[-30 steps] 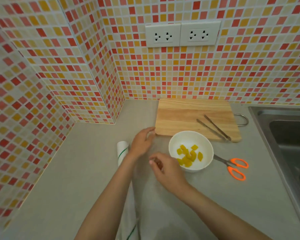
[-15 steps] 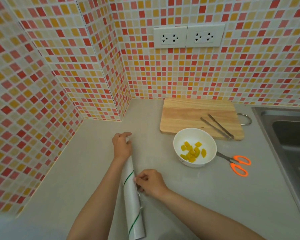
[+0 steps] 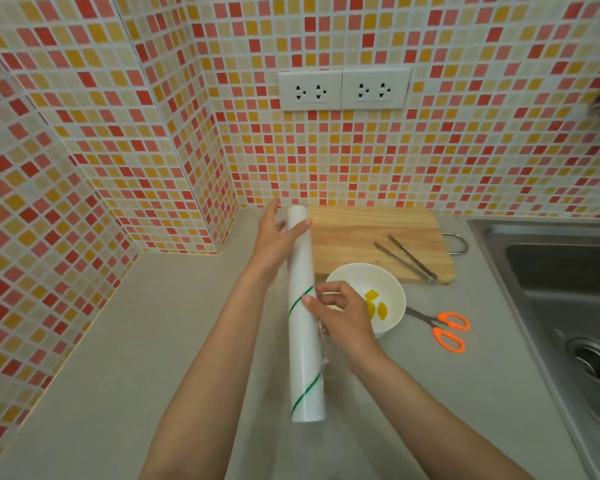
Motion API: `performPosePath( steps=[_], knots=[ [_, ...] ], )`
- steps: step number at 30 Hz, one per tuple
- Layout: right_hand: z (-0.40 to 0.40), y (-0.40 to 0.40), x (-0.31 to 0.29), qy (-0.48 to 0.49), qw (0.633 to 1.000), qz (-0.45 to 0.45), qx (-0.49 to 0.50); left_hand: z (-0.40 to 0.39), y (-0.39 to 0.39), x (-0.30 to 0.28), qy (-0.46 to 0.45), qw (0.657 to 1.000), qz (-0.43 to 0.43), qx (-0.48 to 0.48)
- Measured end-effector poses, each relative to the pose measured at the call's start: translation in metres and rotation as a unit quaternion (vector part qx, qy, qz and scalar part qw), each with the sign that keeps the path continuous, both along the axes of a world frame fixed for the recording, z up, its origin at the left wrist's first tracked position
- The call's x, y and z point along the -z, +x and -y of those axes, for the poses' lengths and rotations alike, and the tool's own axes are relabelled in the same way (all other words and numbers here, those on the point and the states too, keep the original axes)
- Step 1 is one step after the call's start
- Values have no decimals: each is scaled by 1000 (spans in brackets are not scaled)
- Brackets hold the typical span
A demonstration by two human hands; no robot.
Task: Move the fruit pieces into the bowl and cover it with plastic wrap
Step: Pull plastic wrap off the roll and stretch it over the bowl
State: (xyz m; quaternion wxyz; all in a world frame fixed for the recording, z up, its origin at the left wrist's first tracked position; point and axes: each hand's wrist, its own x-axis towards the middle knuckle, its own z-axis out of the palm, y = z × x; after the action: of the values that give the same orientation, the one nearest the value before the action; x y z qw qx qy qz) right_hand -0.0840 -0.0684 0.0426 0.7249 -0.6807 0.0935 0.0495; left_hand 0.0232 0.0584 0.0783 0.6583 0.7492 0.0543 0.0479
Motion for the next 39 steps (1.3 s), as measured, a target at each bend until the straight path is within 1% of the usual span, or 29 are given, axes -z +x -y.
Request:
performPosePath(
  steps=[3, 6, 8, 10, 12, 15, 19, 21, 24, 25, 27, 29, 30, 32, 34, 39],
  knots=[
    [31, 11, -14, 45, 998, 12, 51, 24, -12, 5, -90, 992, -36, 82],
    [51, 17, -18, 75, 992, 39, 93, 52, -38, 28, -162, 972, -94, 144],
    [56, 19, -15, 76, 989, 45, 121, 74, -52, 37, -214, 957, -123, 152],
    [57, 18, -12, 75, 984, 43, 159, 90, -61, 39, -251, 951, -122, 136],
    [60, 17, -9, 52, 980, 47, 184, 96, -64, 37, -232, 960, -91, 127],
    [65, 18, -7, -9, 981, 68, 180, 97, -67, 37, -181, 974, -58, 125],
    [64, 22, -7, -132, 980, 86, 124, 95, -68, 39, -132, 982, -36, 127],
    [63, 22, -8, -162, 980, 77, 86, 93, -69, 40, -133, 982, -36, 131],
    [63, 20, -9, -135, 986, 63, 80, 91, -71, 41, -142, 980, -41, 131],
    [63, 19, -11, -103, 989, 54, 86, 90, -71, 41, -146, 980, -40, 129],
    [65, 18, -16, -10, 996, 28, 84, 89, -71, 39, -148, 981, -40, 123],
    [68, 17, -22, 73, 996, 2, 58, 87, -70, 36, -143, 981, -42, 122],
    [70, 17, -24, 96, 994, -6, 43, 86, -70, 35, -140, 981, -43, 127],
    [74, 20, -28, 108, 994, -11, 29, 84, -71, 34, -140, 977, -46, 151],
    [77, 27, -31, 91, 995, -1, 27, 84, -72, 34, -154, 970, -51, 179],
    [77, 41, -29, 44, 997, 67, 22, 83, -76, 37, -166, 965, -63, 195]
  ],
)
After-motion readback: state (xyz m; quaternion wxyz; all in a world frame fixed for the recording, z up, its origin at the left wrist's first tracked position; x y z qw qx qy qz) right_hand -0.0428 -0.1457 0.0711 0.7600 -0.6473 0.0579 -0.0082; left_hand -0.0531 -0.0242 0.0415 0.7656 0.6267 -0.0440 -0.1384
